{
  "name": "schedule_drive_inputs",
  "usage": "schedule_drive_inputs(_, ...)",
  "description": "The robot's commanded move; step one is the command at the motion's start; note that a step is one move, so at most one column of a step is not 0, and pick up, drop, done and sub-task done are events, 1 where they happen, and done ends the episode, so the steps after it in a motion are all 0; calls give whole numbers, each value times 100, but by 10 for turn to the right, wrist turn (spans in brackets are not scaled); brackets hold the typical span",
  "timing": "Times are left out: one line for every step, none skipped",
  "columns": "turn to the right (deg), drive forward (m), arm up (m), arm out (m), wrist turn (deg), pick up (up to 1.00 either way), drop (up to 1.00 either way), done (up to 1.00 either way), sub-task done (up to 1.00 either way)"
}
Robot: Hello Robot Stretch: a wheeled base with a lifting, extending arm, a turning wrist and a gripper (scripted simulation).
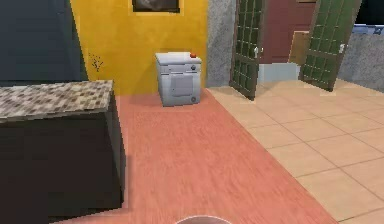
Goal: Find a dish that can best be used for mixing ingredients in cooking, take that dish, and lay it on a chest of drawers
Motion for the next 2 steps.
schedule_drive_inputs(0, 60, 0, 0, 0, 0, 0, 0, 0)
schedule_drive_inputs(300, 0, 0, 0, 0, 0, 0, 0, 0)
